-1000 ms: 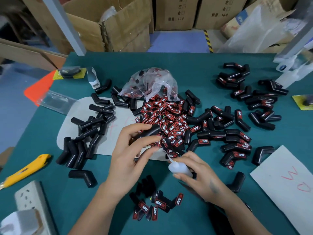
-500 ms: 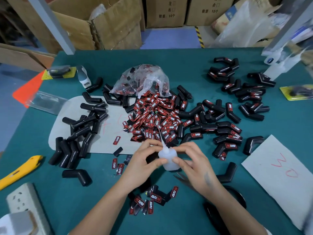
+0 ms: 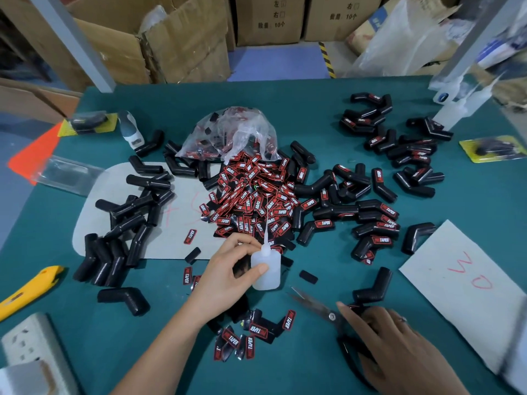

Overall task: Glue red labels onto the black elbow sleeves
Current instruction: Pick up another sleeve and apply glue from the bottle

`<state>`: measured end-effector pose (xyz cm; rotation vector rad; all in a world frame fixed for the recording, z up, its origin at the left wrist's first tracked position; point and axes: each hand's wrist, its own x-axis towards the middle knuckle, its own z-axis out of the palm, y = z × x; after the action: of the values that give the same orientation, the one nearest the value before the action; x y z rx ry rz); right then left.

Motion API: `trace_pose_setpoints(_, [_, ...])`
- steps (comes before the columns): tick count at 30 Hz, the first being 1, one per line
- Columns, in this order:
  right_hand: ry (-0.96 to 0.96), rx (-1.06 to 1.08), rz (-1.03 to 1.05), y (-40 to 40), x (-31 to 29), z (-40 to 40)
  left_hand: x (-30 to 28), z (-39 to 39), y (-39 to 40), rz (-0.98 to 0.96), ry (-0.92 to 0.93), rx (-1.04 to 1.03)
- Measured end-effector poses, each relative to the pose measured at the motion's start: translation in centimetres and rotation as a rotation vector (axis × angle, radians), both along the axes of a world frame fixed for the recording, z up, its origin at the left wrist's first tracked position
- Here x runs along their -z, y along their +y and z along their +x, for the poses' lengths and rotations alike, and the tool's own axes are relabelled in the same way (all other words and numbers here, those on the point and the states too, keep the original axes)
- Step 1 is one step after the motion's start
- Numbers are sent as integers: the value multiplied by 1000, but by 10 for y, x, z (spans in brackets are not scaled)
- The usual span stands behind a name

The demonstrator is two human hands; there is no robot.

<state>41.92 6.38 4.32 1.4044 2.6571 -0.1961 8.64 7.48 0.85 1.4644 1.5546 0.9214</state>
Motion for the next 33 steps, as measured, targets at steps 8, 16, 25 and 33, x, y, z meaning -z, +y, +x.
trace_pose_setpoints(8, [264,43,-93,0,3,-13,-1,-6,-2,23,36,-34])
trace_pose_setpoints(16, [728,233,-84,37,-5,-45,-3,-1,-4,44,-4,-5])
trace_pose_setpoints(25, [631,141,94,56,-1,-79,-3,1,-6,75,-29,54])
trace_pose_setpoints(33, [593,86,197,58,3,-77,-6,3,-7,70,-40,67])
